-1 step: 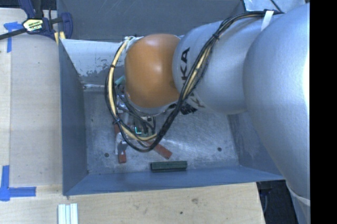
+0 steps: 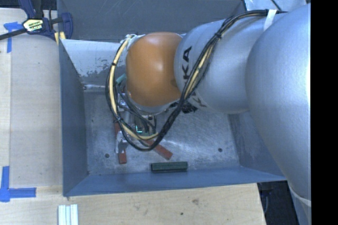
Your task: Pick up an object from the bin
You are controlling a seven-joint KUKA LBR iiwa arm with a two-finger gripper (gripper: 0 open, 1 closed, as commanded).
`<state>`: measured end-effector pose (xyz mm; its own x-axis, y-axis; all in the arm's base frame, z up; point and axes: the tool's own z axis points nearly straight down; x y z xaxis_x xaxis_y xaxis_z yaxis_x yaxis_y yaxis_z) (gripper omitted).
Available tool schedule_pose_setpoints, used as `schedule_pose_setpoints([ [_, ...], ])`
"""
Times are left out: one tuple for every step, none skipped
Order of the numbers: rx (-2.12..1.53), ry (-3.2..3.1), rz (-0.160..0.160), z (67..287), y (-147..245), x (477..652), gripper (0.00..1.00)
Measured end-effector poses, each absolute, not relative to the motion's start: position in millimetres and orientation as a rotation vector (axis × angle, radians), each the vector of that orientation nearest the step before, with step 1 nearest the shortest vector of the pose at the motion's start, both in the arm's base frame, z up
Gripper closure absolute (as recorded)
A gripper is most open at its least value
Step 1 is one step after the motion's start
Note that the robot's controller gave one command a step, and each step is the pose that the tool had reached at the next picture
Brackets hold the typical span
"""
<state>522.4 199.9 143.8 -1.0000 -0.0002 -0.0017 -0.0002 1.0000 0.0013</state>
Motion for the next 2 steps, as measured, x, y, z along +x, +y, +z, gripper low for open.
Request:
schedule_pose_setpoints([
  [-0.155,3.128,0.006,115.0,178.8,530.2,0.00],
  [-0.206,3.127,0.005,101.2,166.6,530.1,0.00],
])
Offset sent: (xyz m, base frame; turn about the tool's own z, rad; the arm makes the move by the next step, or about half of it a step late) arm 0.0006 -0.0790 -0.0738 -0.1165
